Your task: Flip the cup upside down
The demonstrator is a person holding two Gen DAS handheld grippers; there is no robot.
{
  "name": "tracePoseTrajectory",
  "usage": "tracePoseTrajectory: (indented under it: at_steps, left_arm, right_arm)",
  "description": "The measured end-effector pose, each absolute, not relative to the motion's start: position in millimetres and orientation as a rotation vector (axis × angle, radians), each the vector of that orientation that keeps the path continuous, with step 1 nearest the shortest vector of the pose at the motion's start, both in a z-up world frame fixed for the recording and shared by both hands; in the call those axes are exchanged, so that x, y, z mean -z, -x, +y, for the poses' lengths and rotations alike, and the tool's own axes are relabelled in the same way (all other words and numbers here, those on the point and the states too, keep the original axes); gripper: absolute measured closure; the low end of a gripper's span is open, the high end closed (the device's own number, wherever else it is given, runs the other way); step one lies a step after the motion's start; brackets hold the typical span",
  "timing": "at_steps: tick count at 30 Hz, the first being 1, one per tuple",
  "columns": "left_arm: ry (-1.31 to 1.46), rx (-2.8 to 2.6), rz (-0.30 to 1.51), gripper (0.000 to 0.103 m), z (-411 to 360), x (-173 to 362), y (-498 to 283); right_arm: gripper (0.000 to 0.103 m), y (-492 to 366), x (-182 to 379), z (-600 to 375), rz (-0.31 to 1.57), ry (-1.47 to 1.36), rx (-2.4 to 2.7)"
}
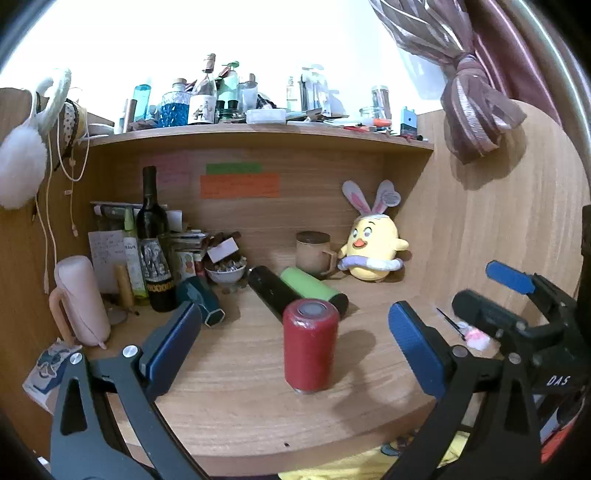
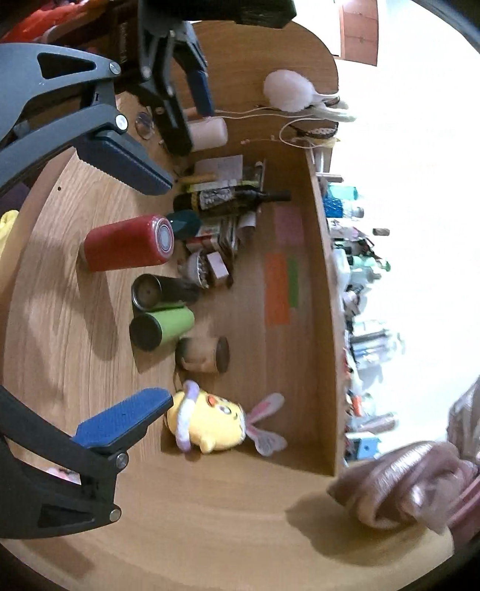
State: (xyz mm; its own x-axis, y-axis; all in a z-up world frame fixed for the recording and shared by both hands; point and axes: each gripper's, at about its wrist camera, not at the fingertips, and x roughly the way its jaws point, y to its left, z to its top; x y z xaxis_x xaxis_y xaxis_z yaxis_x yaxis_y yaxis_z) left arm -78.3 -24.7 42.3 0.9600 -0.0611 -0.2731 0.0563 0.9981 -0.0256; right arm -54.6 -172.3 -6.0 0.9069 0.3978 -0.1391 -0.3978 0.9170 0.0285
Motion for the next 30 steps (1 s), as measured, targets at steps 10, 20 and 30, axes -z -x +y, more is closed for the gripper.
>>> tracePoseTrajectory:
  at_steps: [10,20,30]
  left_arm:
    - [0.006,0.045,0.252,0.000,-37,-38,99]
    - [0.004,0.041,0.244,0.000,-38,-39,102]
    - [0.000,0.044,0.244,0.000,-39,-39,103]
  right_arm:
    - [0.000,83,6,-181,0.134,-0.021,-0.370]
    - [0.000,87,4,-179,0.120,-0.013,-0.366]
    - [0.000,87,4,-179,0.120,-0.010,-0.370]
